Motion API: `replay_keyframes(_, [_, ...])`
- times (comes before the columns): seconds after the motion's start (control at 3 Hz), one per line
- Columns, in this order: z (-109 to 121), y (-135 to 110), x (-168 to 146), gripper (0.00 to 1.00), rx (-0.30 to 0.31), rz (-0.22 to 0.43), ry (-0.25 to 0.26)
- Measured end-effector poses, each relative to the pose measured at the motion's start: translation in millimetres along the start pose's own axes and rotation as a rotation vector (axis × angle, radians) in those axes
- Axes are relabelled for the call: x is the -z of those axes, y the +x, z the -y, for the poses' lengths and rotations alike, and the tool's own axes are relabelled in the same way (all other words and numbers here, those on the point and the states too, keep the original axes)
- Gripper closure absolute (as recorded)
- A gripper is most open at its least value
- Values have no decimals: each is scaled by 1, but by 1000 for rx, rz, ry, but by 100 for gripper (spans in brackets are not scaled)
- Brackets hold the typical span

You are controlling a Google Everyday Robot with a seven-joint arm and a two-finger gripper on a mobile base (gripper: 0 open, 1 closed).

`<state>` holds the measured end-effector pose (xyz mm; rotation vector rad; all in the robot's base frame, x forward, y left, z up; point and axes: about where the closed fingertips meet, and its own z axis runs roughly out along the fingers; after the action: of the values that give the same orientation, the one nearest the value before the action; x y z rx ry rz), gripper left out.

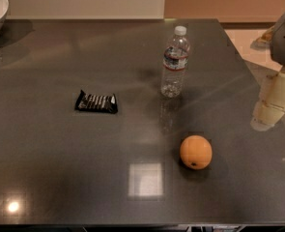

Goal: Move water bottle near orange

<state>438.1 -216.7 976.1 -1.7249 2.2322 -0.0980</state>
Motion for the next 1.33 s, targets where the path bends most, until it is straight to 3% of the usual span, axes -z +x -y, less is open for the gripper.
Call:
replay_keyframes(0.67, [6,-2,-1,0,-9,17,5])
replay_keyframes(1.33, [52,-25,-27,0,-26,136,20])
